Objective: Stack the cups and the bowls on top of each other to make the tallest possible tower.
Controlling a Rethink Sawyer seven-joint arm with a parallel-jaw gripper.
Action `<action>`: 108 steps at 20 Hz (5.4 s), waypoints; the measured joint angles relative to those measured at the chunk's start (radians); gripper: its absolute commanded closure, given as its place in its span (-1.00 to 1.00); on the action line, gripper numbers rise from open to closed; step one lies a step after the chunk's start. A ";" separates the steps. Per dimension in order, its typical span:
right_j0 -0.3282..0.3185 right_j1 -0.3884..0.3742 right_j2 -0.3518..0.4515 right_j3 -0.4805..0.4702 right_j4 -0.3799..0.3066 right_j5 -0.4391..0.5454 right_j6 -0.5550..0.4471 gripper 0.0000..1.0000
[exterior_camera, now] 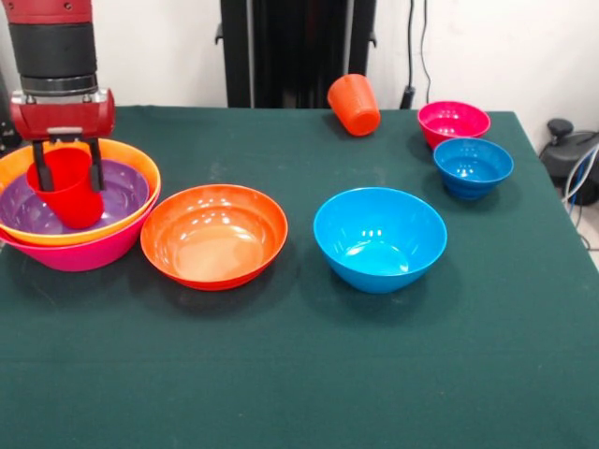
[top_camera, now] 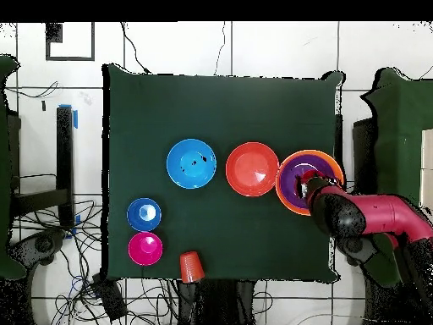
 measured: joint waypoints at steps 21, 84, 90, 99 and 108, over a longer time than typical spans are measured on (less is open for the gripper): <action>0.000 -0.132 -0.018 0.102 0.068 0.000 0.000 -1.00; 0.569 -0.218 -0.487 0.419 0.366 -0.419 0.196 -1.00; 0.624 -0.290 -0.546 0.494 0.457 -0.425 0.320 -1.00; 0.664 -0.389 -0.568 0.579 0.548 -0.425 0.391 -1.00; 0.713 -0.421 -0.582 0.598 0.600 -0.426 0.391 -1.00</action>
